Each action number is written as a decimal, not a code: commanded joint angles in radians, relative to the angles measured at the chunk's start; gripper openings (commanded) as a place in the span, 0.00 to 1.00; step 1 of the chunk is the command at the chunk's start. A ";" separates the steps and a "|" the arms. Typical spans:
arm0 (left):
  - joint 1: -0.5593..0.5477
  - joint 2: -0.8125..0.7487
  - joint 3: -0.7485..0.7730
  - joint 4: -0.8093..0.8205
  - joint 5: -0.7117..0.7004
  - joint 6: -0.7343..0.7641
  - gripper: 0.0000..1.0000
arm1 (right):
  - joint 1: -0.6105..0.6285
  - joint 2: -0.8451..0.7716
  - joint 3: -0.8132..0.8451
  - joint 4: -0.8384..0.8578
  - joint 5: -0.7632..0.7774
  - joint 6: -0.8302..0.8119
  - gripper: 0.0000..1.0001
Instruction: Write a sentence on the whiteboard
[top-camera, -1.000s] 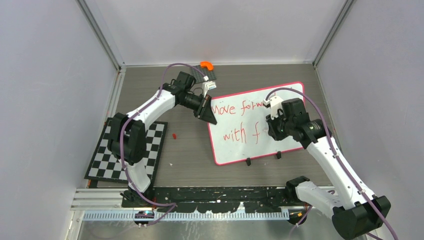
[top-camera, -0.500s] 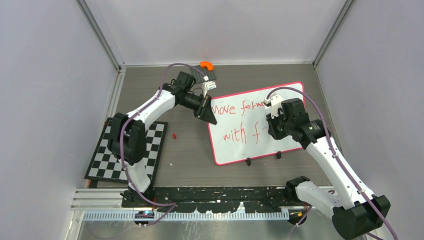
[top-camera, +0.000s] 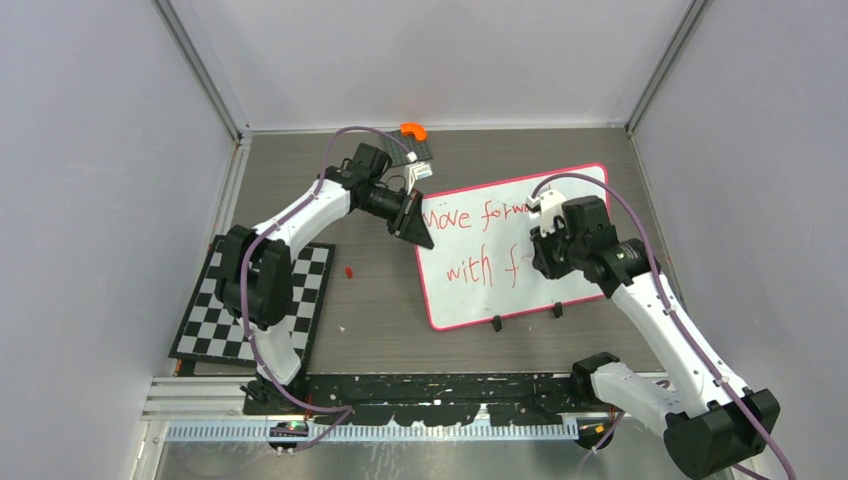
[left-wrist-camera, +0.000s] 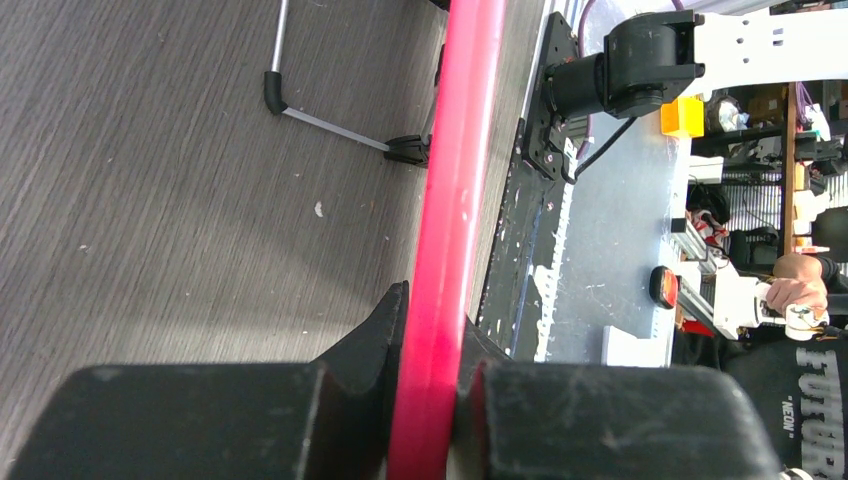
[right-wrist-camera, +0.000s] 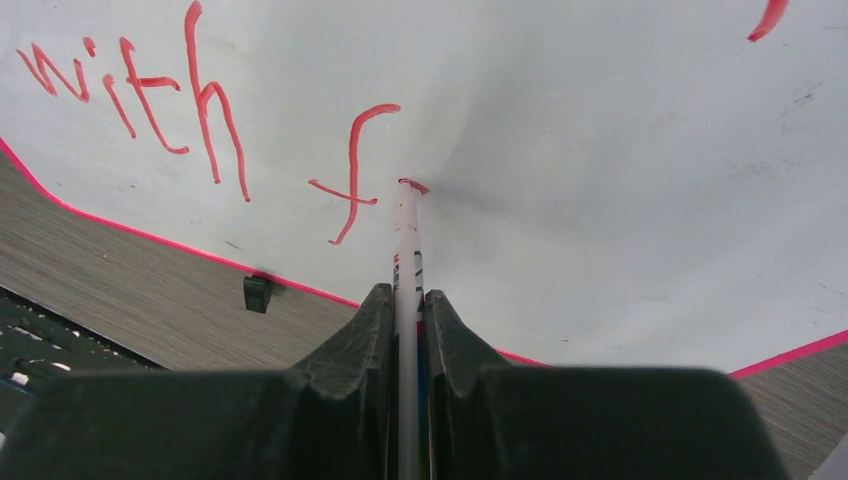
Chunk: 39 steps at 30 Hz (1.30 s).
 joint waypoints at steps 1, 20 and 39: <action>0.010 0.024 0.015 -0.019 -0.148 -0.005 0.00 | -0.005 0.011 -0.011 0.056 -0.044 -0.005 0.00; 0.010 0.034 0.024 -0.024 -0.145 -0.003 0.00 | -0.003 0.003 -0.018 -0.006 0.038 -0.055 0.00; 0.010 0.035 0.007 -0.021 -0.141 0.001 0.00 | -0.004 -0.016 0.015 0.096 0.089 0.015 0.00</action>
